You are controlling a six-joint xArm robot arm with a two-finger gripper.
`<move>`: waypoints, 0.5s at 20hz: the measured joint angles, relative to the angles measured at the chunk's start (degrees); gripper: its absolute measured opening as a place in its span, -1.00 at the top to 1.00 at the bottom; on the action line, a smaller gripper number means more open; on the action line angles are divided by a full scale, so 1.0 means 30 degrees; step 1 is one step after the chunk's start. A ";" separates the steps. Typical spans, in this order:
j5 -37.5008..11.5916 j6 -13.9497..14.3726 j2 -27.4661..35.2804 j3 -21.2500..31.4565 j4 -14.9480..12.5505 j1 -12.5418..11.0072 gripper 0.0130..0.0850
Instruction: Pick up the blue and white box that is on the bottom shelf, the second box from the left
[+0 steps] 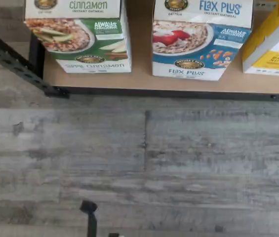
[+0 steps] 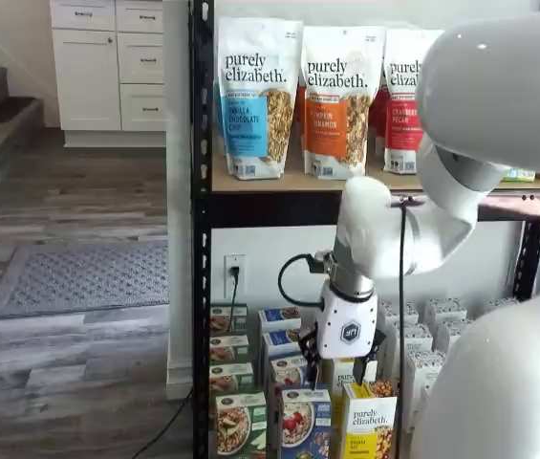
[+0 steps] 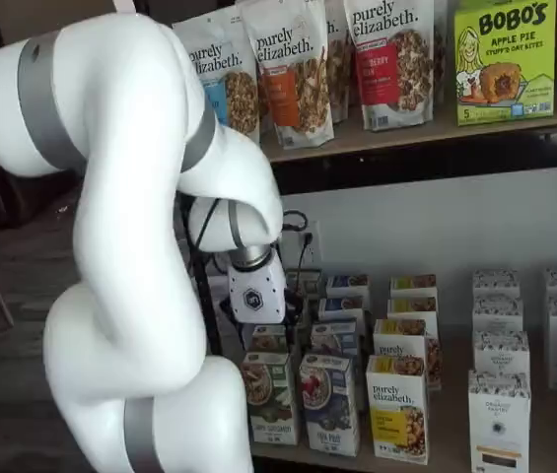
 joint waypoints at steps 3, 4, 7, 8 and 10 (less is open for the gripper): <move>-0.1147 0.0030 0.1135 -0.0152 -0.0124 -0.0042 -1.00; -0.1436 -0.0025 0.1418 -0.0196 -0.0073 -0.0042 -1.00; -0.2233 0.0004 0.2464 -0.0488 -0.0031 0.0049 -1.00; -0.2566 0.0028 0.2822 -0.0591 -0.0020 0.0097 -1.00; -0.2840 0.0273 0.3386 -0.0849 -0.0219 0.0162 -1.00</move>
